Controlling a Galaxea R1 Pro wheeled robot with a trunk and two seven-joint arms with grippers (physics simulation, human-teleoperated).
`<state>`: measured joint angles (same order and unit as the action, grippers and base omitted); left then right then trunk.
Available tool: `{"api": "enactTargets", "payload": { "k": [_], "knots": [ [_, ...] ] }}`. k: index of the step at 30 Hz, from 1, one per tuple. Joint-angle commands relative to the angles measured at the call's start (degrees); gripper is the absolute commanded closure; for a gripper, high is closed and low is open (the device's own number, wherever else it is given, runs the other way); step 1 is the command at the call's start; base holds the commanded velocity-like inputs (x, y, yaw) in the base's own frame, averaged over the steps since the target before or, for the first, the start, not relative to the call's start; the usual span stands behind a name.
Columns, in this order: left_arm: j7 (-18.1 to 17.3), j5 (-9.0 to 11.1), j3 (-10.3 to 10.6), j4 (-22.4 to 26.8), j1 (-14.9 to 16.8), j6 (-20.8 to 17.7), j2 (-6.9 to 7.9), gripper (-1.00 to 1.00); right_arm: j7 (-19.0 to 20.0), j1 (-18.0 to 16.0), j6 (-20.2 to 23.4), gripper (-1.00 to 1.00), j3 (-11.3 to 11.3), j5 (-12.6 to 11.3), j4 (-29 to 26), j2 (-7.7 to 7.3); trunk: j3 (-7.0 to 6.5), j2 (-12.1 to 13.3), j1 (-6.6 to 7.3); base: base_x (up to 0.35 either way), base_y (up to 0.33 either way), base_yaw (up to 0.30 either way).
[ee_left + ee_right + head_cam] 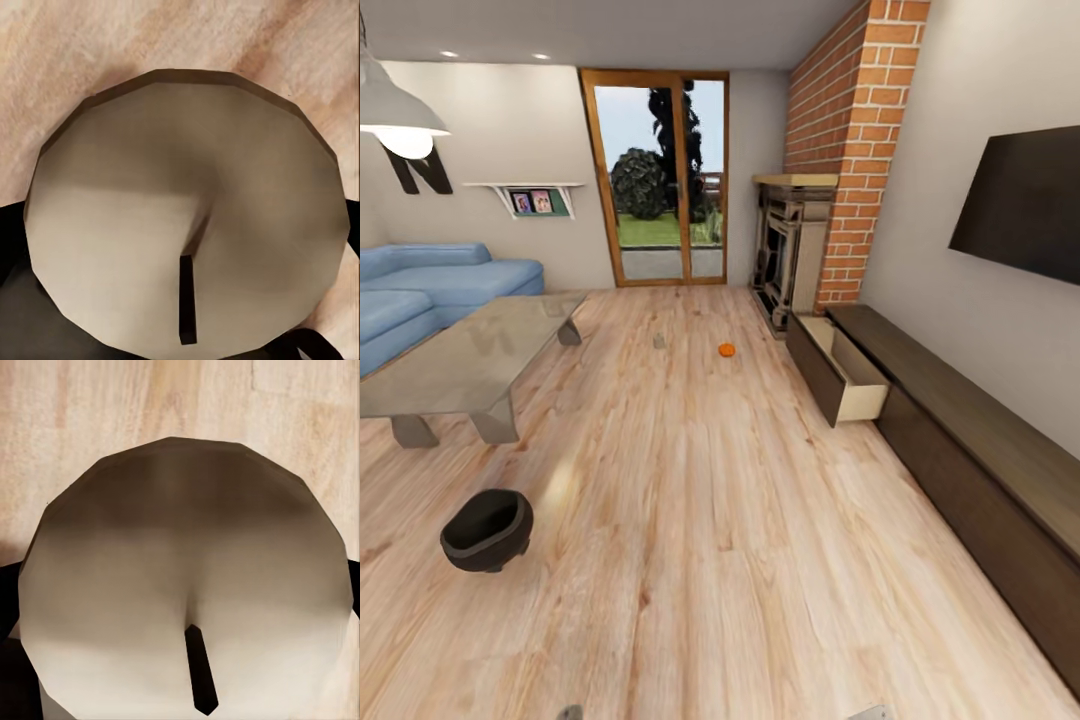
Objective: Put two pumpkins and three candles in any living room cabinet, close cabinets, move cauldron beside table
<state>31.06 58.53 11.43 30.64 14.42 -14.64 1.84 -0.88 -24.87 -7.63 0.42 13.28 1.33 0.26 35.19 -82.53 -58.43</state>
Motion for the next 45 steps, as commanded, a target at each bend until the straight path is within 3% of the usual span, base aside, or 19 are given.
{"api": "enactTargets", "payload": {
  "k": [1, 45],
  "knots": [
    [0.0, -0.1, 0.0, 0.0, 0.0, 0.0, 0.00, 1.00, 0.1, 0.0, 0.0, 1.00, 0.0, -0.3, 0.0, 0.00, 0.00, 0.0, 0.00, 0.336, 0.000, 0.006],
    [0.0, -0.1, 0.0, -0.1, 0.0, 0.0, 0.00, 1.00, 0.1, 0.0, 0.0, 1.00, 0.0, -0.3, 0.0, 0.00, 0.00, 0.0, 0.00, 0.336, 0.000, 0.006]
  ]
}}
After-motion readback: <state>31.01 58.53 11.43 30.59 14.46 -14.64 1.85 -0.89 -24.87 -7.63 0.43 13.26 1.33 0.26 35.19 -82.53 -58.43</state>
